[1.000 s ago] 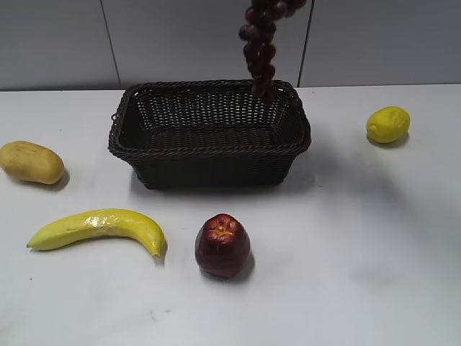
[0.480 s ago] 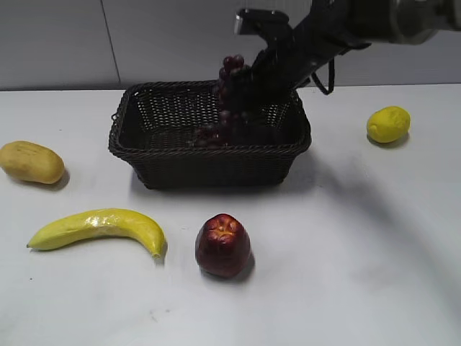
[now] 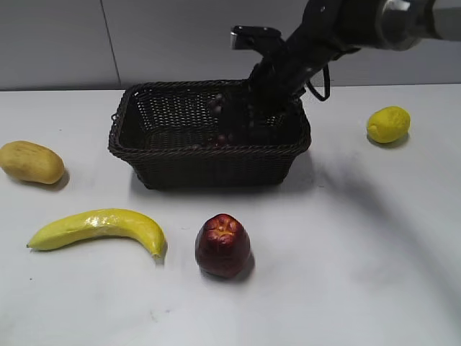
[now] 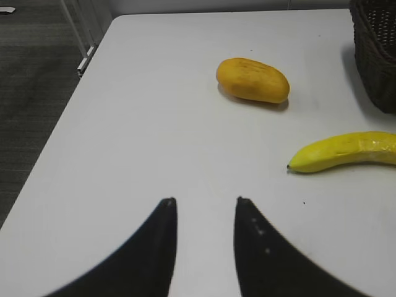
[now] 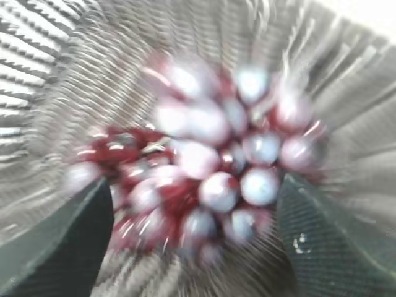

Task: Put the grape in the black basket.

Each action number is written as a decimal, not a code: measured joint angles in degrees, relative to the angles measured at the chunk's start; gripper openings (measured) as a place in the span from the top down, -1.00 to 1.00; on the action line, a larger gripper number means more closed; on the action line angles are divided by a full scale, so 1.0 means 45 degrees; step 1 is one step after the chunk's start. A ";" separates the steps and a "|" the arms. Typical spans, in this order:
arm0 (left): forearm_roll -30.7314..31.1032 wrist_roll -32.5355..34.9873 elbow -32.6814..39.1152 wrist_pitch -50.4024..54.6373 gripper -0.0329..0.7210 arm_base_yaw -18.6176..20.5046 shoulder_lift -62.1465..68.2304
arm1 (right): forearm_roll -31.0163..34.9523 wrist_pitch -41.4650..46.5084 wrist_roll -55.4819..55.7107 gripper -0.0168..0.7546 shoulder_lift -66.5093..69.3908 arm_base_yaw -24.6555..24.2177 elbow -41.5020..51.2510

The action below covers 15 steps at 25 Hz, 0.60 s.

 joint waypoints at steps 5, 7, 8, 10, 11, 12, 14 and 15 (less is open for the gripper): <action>0.0000 0.0000 0.0000 0.0000 0.29 0.0000 0.0000 | -0.1671 0.2284 0.0699 -0.67 -0.1165 0.0000 -0.1796; 0.0000 0.0000 0.0000 0.0000 0.29 0.0000 0.0000 | -0.2324 0.3233 0.1155 -0.67 -0.1879 -0.0024 -0.2648; 0.0000 0.0000 0.0000 0.0000 0.29 0.0000 0.0000 | -0.2627 0.3765 0.1325 -0.66 -0.2190 -0.0071 -0.2958; 0.0000 0.0000 0.0000 0.0000 0.29 0.0000 0.0000 | -0.3196 0.4706 0.1756 -0.65 -0.2959 -0.0167 -0.3450; 0.0000 0.0000 0.0000 0.0000 0.29 0.0000 0.0000 | -0.3496 0.5154 0.1959 -0.65 -0.3347 -0.0220 -0.3548; 0.0000 0.0000 0.0000 0.0000 0.29 0.0000 0.0000 | -0.3737 0.5589 0.2074 -0.63 -0.3667 -0.0297 -0.3580; 0.0000 0.0000 0.0000 0.0000 0.29 0.0000 0.0000 | -0.4100 0.6244 0.2313 -0.60 -0.4362 -0.0448 -0.3608; 0.0000 0.0000 0.0000 0.0000 0.29 0.0000 0.0000 | -0.4259 0.6405 0.2462 -0.59 -0.4638 -0.0519 -0.3608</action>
